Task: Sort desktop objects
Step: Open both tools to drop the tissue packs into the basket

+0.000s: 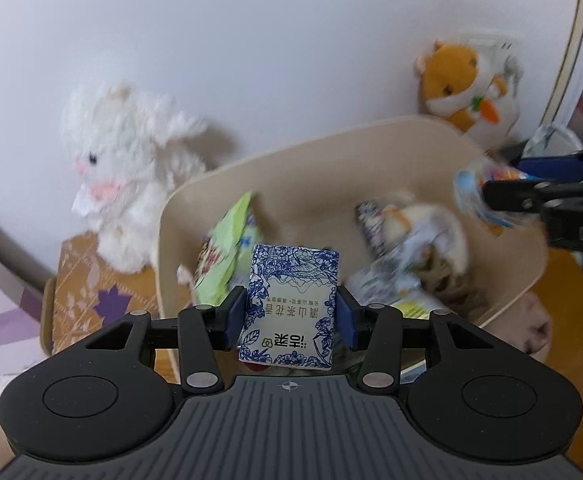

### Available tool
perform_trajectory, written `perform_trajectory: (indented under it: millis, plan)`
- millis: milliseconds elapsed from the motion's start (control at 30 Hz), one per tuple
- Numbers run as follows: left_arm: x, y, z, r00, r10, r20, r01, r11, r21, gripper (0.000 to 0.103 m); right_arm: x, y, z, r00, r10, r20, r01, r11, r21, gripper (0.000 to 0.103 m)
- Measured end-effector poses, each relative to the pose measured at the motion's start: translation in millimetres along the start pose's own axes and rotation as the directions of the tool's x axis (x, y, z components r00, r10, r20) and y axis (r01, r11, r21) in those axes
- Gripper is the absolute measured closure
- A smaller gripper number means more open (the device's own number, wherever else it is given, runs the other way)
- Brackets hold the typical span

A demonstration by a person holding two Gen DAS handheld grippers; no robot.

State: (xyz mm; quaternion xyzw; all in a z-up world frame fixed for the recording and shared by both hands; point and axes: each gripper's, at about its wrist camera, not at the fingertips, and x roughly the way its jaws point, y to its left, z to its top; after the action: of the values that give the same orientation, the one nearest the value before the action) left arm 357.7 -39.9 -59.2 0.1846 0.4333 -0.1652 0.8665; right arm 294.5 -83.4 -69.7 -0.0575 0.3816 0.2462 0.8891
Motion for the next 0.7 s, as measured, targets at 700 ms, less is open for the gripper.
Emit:
perform_trajectory:
  millis: [700]
  plan:
    - [8.3, 15.4, -12.9, 1.000, -0.025, -0.006, 0.024, 0.982, -0.187, 0.026, -7.8, -11.7, -12.2, 1.000, -0.028, 0.012, 0.028, 0.999, -0.029, 0.033]
